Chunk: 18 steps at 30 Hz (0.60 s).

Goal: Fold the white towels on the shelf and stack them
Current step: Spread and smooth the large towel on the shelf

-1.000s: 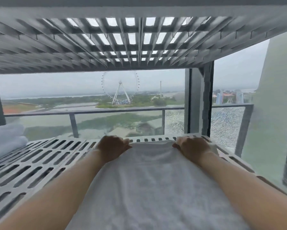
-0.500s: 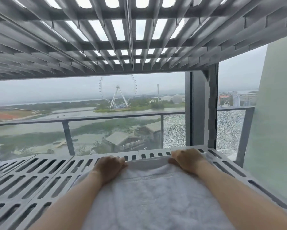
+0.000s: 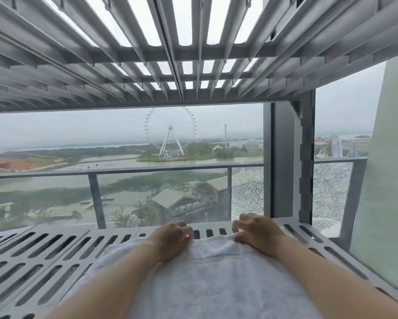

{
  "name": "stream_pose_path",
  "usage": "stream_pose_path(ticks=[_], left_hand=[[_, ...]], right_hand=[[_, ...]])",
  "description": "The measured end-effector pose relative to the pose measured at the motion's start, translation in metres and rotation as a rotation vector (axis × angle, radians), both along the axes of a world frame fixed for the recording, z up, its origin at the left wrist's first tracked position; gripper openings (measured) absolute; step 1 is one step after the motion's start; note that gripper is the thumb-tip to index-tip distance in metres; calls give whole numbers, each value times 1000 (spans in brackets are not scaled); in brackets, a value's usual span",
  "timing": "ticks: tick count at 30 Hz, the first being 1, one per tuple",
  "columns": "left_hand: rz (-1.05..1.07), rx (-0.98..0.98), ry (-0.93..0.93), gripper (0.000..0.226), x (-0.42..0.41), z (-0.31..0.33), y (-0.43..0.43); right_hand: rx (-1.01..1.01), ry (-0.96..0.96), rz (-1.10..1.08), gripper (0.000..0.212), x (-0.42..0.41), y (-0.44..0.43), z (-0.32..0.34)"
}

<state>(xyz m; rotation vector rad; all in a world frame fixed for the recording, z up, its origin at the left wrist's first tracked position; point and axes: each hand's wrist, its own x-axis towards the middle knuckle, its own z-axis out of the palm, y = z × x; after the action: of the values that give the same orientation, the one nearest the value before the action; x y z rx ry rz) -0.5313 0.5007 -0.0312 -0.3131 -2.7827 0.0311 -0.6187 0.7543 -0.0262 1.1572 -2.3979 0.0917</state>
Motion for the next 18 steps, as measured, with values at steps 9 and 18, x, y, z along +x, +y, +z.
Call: stream_pose_path(ticks=[9, 18], left_hand=[[21, 321, -10, 16, -22, -12, 41], [32, 373, -42, 18, -27, -19, 38]], right_hand=[[-68, -133, -31, 20, 2, -11, -4], [47, -236, -196, 31, 3, -8, -8]])
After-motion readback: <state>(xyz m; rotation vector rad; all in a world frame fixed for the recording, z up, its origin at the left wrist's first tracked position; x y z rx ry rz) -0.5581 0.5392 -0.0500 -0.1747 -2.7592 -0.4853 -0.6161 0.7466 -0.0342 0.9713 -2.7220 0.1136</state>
